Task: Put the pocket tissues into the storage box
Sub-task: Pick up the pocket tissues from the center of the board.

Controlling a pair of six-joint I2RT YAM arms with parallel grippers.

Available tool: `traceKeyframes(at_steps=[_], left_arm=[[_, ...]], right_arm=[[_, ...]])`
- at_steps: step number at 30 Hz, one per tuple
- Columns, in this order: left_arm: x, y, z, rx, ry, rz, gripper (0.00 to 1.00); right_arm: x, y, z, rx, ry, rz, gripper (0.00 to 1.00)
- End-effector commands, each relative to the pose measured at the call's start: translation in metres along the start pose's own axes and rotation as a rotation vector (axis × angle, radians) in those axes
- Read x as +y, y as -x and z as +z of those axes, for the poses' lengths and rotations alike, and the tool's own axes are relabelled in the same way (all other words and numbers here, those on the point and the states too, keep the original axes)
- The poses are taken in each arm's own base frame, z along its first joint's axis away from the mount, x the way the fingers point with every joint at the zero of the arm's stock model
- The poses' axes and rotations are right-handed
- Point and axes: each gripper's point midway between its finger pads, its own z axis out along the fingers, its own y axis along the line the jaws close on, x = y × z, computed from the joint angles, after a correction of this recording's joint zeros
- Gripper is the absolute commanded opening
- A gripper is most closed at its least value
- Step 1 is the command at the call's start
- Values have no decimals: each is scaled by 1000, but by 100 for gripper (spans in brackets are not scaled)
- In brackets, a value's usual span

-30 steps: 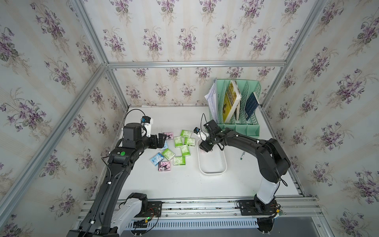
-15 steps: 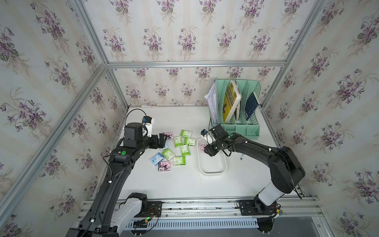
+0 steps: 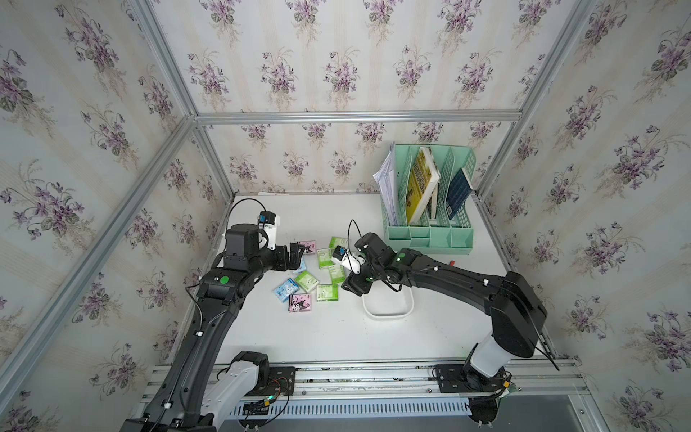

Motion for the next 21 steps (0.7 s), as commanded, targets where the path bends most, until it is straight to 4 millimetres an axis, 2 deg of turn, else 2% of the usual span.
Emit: traceKeyframes(at_steps=[1, 10, 21], left_arm=[[1, 6, -3, -18, 11, -10, 99], [3, 11, -8, -46, 28, -24, 99], [12, 11, -18, -66, 80, -47, 99]], right_arm=[[11, 12, 17, -12, 21, -72, 69], [21, 27, 65, 6, 50, -118, 69], [25, 8, 97, 64, 96, -119, 69]])
